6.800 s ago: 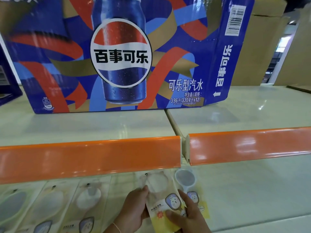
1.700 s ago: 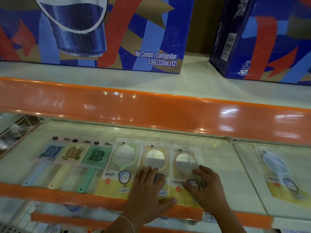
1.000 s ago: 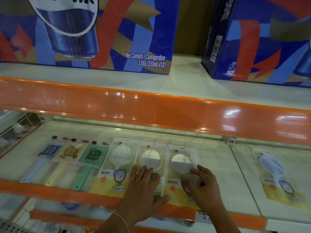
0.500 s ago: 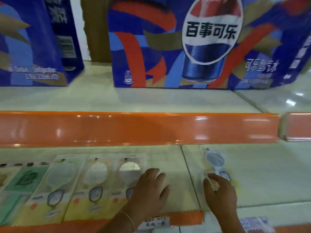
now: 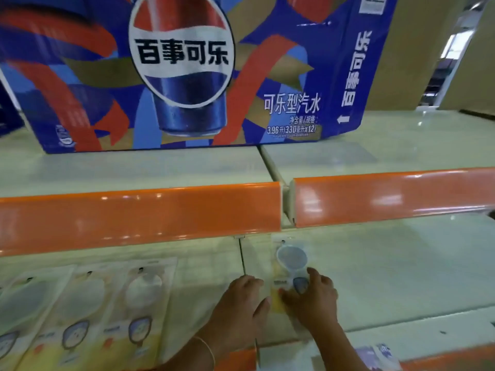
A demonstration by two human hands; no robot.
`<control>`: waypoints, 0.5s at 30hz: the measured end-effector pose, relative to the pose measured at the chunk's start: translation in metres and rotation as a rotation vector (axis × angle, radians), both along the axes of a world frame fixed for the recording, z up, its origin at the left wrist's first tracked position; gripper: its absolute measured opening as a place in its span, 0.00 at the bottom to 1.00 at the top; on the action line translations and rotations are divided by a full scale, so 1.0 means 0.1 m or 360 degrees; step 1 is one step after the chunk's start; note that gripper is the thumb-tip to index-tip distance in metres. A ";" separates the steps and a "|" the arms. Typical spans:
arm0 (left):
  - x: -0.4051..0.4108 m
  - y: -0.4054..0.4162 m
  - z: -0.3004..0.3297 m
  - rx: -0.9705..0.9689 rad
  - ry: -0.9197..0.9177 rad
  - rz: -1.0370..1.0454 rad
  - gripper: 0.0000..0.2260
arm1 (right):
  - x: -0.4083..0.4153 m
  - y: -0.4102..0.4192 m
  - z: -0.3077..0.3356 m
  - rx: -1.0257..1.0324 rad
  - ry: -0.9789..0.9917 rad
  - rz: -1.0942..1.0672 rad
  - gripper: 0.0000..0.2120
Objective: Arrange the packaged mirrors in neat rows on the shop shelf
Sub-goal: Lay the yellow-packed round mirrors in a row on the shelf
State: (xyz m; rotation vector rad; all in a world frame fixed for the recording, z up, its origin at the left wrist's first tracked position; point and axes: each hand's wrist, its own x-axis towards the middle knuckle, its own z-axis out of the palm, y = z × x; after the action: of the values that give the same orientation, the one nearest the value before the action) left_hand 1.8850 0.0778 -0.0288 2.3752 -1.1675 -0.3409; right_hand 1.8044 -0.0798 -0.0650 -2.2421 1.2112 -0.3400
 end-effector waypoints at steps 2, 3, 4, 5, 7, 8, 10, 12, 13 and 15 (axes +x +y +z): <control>-0.03 -0.02 -0.03 -0.0025 0.0046 0.0032 0.22 | 0.03 -0.07 0.03 0.0195 -0.0017 0.0056 0.42; -0.03 -0.02 -0.05 -0.0049 0.0080 0.0056 0.22 | 0.04 -0.12 0.03 0.0262 -0.0049 0.0055 0.43; -0.03 -0.03 -0.07 -0.0091 0.0118 0.0098 0.22 | 0.03 -0.14 0.05 0.0338 -0.0084 0.0047 0.41; -0.03 -0.03 -0.07 -0.0123 0.0181 0.0159 0.22 | 0.02 -0.16 0.07 0.0464 -0.0163 0.0010 0.39; -0.02 -0.07 -0.08 -0.0184 0.0365 0.0281 0.21 | -0.02 -0.20 0.12 0.0960 -0.0492 -0.0128 0.32; 0.00 -0.10 -0.09 -0.0240 0.0494 0.0353 0.21 | -0.06 -0.21 0.16 0.1260 -0.0681 -0.0132 0.30; 0.01 -0.18 -0.07 -0.0390 0.0903 0.0572 0.22 | -0.12 -0.17 0.28 0.1632 -0.0955 -0.0057 0.26; 0.03 -0.24 -0.03 -0.0640 0.1579 0.0835 0.21 | -0.15 -0.13 0.33 0.1777 -0.1070 -0.0052 0.26; 0.04 -0.27 0.00 -0.0757 0.1928 0.0939 0.18 | -0.15 -0.09 0.33 0.1812 -0.1095 -0.0056 0.27; 0.04 -0.30 0.05 -0.0812 0.2254 0.1077 0.11 | -0.15 0.01 0.28 0.1822 -0.1085 -0.0022 0.30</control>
State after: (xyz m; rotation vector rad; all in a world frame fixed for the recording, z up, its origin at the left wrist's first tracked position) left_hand 1.8888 0.0478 -0.0241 1.3200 0.2070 -1.0463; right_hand 1.7896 -0.0784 -0.0365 -0.9955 0.7254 -0.2701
